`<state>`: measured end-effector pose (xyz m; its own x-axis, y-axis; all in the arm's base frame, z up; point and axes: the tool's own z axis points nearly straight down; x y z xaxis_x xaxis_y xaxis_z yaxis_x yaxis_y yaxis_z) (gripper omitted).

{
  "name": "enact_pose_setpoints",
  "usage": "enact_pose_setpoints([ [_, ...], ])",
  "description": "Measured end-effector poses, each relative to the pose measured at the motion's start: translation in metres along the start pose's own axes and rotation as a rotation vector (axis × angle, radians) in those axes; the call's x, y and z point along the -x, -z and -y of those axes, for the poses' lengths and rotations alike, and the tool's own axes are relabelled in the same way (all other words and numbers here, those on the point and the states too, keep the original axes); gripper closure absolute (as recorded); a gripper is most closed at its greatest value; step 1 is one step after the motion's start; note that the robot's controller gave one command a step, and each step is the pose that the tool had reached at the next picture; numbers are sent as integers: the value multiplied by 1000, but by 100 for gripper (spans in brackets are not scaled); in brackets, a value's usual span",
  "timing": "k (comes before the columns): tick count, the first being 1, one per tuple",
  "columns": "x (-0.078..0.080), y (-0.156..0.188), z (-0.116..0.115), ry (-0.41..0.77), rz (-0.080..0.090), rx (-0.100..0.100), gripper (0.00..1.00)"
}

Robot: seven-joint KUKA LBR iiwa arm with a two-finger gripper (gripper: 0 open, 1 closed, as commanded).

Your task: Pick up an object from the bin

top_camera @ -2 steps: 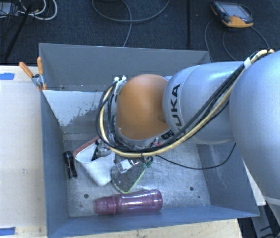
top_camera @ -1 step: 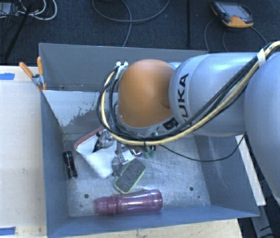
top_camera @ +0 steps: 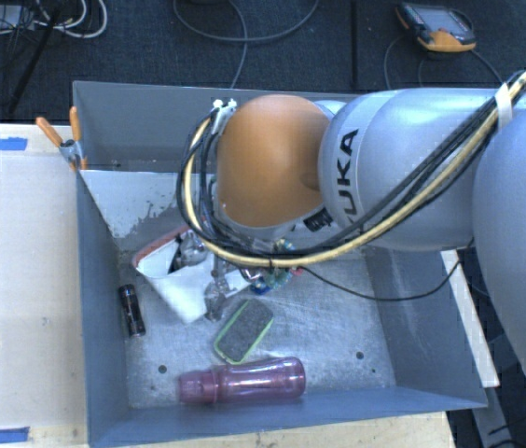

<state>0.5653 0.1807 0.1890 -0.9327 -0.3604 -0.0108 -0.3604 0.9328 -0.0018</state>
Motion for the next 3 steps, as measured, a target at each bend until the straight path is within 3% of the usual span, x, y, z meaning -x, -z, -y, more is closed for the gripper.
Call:
enact_pose_setpoints([
  [1, -28, -27, 9, 7, -12, 5, 100],
  [2, -29, 8, 9, 16, -22, 3, 100],
  [3, -41, 56, 40, 499, -10, 6, 100],
])
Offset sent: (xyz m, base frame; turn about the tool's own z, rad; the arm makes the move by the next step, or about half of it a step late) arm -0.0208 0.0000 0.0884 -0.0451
